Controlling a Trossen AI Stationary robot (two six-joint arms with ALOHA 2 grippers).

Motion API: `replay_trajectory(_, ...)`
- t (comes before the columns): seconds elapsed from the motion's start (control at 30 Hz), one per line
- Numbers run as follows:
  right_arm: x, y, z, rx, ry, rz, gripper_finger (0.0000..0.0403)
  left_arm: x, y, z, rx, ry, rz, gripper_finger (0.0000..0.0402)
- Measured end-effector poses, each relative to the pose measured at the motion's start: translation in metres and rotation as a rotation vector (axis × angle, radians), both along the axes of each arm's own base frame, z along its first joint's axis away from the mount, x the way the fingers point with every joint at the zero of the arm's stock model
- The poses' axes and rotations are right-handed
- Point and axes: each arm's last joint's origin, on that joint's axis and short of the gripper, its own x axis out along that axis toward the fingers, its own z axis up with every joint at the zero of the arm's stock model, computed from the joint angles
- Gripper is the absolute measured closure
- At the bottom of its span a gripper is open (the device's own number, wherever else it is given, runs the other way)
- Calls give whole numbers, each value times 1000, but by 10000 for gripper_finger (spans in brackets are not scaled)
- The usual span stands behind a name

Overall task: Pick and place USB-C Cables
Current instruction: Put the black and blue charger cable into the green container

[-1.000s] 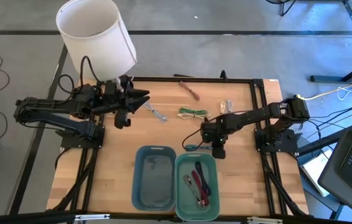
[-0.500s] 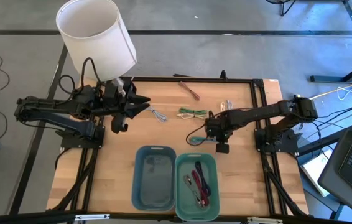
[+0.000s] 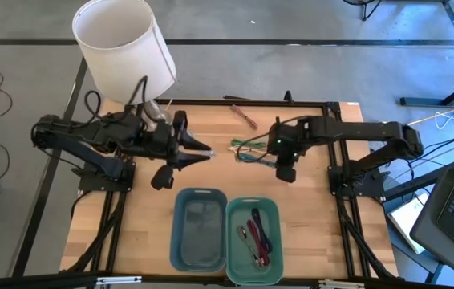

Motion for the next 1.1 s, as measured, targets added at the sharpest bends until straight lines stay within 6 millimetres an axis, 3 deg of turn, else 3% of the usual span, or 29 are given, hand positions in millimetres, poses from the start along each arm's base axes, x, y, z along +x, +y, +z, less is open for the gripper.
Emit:
replay_trajectory(0.1, -3, 15, 20, 240, -12, -46, 389, 0, -3, -1, 12, 15, 0, 309)
replay_trajectory(0.2, -6, 40, 27, 375, 11, -76, 389, -2, -4, -3, 20, 48, -11, 309)
replay_trajectory(0.33, -5, 81, 18, 459, 78, -196, 391, -10, -4, -7, 36, 110, -20, 309)
replay_trajectory(0.53, 7, 137, 4, 590, -73, -406, 391, -20, -1, -6, 63, 128, -21, 309)
replay_trajectory(0.83, 16, 198, -43, 580, -61, -698, 391, -21, -2, -7, 174, 127, -66, 309)
replay_trajectory(1.1, 30, 219, -81, 585, -1, -816, 391, -21, -2, -7, 181, 127, -68, 309)
